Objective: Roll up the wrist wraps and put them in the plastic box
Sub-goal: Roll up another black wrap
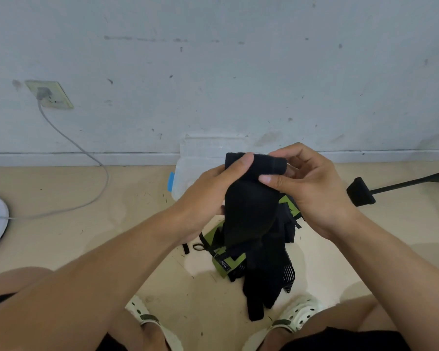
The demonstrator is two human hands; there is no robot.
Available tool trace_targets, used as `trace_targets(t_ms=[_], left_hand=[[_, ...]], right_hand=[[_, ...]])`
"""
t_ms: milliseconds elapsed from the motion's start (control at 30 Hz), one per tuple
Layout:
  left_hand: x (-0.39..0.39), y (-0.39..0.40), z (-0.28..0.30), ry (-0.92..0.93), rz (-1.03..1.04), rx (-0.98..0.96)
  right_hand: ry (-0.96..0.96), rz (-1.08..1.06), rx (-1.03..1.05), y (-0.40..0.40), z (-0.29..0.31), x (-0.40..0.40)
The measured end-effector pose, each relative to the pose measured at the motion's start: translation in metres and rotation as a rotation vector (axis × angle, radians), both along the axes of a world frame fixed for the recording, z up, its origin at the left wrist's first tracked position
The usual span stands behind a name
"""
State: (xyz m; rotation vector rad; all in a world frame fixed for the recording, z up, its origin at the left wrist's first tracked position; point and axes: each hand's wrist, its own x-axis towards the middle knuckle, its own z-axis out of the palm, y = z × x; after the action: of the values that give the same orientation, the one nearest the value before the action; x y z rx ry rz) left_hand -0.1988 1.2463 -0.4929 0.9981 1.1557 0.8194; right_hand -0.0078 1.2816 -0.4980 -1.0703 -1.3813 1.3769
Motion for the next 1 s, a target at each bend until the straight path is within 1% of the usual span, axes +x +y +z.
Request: trace_targets(t_ms=[133, 200, 333, 433, 567, 700, 767, 833, 933, 1000], left_hand=[[0.0014, -0.0004, 0.0007, -0.03, 0.022, -0.033], [0.0032, -0.0015, -0.0002, -0.044, 0.035, -0.031], [0.0019, -0.0004, -0.0036, -0.092, 0.145, -0.05], [-0.0008, 0.0015, -0.0054, -0.066, 0.205, -0.015], [-0.0013, 0.0017, -0.0069, -0.059, 0.196, 0.05], [-0.0029, 0.0016, -0.0073, -0.064, 0.188, 0.09], [-0.0037, 0.001, -0.0074, -0.078, 0.186, 0.095], [-0.0038, 0.0008, -0.008, -0.082, 0.183, 0.088], [-0.0034, 0.002, -0.0078, -0.08, 0.186, 0.082], [-0.0018, 0.0021, -0.0057, -0.094, 0.21, 0.04]], right_hand=[[-0.045, -0.026, 0.102, -0.0039, 0.0, -0.0014], [-0.068, -0.017, 0.114, -0.004, -0.0024, -0.0019], [-0.128, 0.066, 0.023, 0.0006, -0.0005, 0.001], [-0.128, 0.148, -0.064, 0.0018, 0.0026, 0.0039], [-0.109, 0.118, -0.081, 0.0009, 0.0024, 0.0012], [-0.091, 0.177, -0.148, 0.0009, -0.0003, 0.0021], [-0.082, 0.2, -0.145, 0.0005, -0.0005, 0.0019], [-0.056, 0.186, -0.117, -0.0003, -0.0001, 0.0], [-0.041, 0.11, -0.075, -0.001, -0.0009, -0.0019], [-0.049, 0.078, -0.025, -0.0014, -0.0019, -0.0028]])
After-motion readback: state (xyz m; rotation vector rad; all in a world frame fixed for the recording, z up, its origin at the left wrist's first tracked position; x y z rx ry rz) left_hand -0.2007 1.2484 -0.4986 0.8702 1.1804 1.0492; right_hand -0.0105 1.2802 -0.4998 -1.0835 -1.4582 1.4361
